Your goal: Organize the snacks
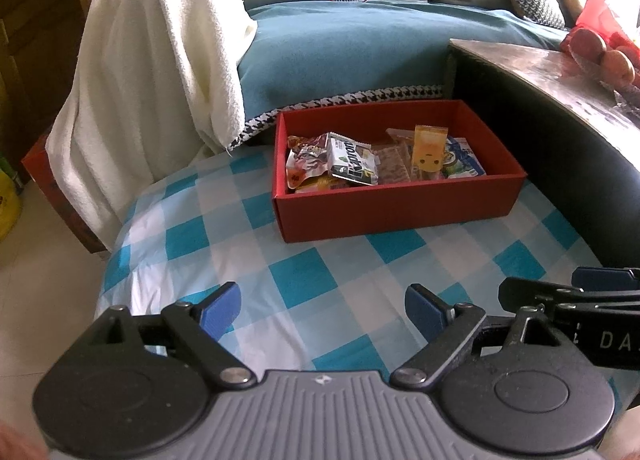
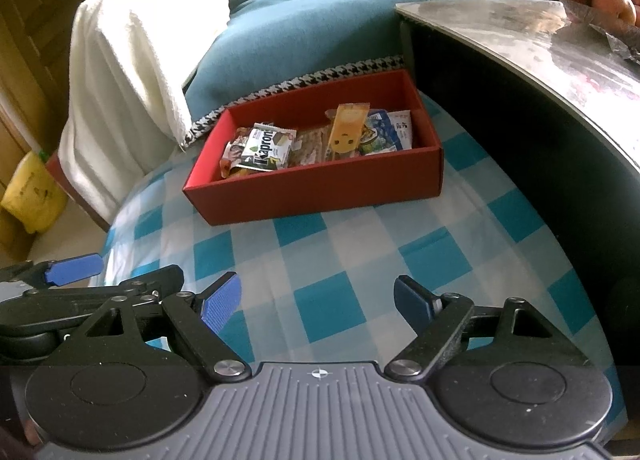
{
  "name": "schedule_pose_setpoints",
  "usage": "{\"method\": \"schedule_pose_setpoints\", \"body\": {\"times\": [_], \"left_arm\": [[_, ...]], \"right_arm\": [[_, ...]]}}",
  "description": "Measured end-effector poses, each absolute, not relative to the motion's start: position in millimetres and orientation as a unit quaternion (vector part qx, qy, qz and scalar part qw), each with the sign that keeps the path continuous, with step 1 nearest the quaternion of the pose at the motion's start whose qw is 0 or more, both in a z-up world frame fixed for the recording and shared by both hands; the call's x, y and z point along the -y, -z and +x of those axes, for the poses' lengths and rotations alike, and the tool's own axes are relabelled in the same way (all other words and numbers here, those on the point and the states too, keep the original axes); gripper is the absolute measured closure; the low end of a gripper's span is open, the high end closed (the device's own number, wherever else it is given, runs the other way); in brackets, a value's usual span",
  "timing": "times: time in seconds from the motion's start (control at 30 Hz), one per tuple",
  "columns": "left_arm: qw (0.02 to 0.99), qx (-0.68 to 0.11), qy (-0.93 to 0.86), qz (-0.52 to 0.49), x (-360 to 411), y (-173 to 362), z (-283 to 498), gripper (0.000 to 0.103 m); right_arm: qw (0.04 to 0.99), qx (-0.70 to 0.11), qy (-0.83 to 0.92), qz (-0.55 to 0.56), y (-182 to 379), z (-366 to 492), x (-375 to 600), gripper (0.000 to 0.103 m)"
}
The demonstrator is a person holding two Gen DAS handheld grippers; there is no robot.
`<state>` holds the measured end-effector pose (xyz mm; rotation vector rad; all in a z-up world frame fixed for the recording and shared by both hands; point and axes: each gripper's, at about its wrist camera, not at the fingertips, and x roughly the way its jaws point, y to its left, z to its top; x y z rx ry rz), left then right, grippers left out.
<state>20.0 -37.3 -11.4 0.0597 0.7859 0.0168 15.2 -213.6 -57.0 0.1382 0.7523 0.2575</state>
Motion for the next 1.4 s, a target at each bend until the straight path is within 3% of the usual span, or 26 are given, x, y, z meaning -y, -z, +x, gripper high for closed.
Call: {"method": "schedule_pose_setpoints", "body": {"times": [1.4], "left_arm": [[0.923, -0.383, -0.013, 0.035, 35.3, 11.5, 21.1, 0.019]], "right_arm": [[0.918, -0.367, -0.130, 0.069, 57.4, 12.4, 212.7, 0.015]]}}
